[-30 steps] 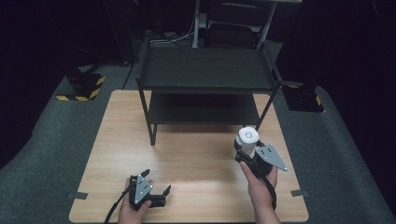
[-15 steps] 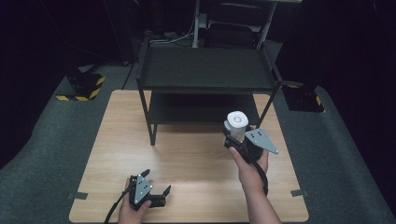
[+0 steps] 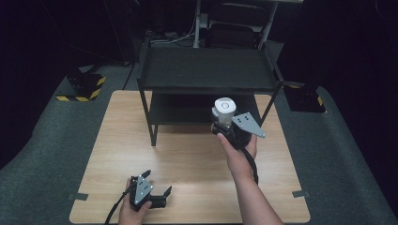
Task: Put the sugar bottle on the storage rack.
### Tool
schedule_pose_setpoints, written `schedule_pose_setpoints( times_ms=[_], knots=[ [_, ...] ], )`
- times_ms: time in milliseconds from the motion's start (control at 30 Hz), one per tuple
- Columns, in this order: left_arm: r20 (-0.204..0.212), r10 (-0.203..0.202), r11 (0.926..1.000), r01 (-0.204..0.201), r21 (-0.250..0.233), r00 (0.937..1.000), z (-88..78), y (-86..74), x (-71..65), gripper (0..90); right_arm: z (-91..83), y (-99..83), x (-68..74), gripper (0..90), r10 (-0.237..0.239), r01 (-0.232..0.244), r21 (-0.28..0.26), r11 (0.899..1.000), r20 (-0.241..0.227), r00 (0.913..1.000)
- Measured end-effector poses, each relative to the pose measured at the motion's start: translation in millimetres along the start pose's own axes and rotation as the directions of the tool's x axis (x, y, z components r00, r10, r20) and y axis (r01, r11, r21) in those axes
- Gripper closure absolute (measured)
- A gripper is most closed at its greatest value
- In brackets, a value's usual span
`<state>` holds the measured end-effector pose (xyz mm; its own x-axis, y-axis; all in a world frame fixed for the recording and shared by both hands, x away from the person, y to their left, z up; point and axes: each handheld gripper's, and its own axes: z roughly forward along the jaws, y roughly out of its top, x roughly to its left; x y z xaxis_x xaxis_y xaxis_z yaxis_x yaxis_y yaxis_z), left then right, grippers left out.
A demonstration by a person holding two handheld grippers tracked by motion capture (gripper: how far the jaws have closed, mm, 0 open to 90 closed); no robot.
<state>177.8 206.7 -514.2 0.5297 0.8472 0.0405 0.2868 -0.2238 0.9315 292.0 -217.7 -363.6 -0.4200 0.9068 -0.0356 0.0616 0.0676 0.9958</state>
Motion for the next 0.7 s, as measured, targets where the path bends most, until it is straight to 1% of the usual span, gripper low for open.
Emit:
schedule_pose_setpoints(
  times_ms=[167, 267, 433, 500, 567, 633, 700],
  knots=[
    [0.005, -0.002, 1.0000, 0.002, 0.002, 1.0000, 0.0, 0.4, 1.2, 0.5, 15.0, 1.1, 0.5, 31.3, 0.006, -0.006, 0.007, 1.000, 0.010, 0.9999],
    [0.006, -0.004, 1.0000, 0.004, 0.003, 1.0000, 0.0, 0.5, 1.5, 0.5, 25.4, 1.9, -0.7, 31.3, 0.025, -0.026, 0.009, 1.000, 0.018, 0.9995],
    [0.004, -0.006, 1.0000, 0.006, 0.000, 1.0000, -0.3, -0.2, 1.4, 0.5, 40.2, 2.7, -0.1, 31.3, 0.016, -0.017, 0.014, 1.000, 0.038, 0.9991],
    [0.005, -0.010, 0.9999, 0.010, -0.003, 0.9999, -0.3, -0.6, 1.6, 0.4, 46.5, 2.3, -0.3, 31.3, 0.021, -0.022, 0.023, 0.999, 0.047, 0.9987],
    [0.006, -0.012, 0.9999, 0.012, -0.004, 0.9999, -0.3, -0.8, 1.8, 0.5, 52.0, -0.7, -1.8, 31.3, 0.027, -0.028, 0.020, 0.999, 0.051, 0.9984],
    [0.007, -0.012, 0.9999, 0.012, -0.004, 0.9999, -0.4, -0.8, 2.0, 0.5, 56.1, -4.5, -3.4, 31.2, 0.032, -0.032, 0.005, 0.999, 0.052, 0.9982],
    [0.008, -0.014, 0.9999, 0.014, -0.006, 0.9999, -0.6, -1.2, 2.4, 0.5, 60.5, -4.9, -3.7, 31.2, 0.035, -0.035, -0.001, 0.999, 0.058, 0.9977]
  ],
)
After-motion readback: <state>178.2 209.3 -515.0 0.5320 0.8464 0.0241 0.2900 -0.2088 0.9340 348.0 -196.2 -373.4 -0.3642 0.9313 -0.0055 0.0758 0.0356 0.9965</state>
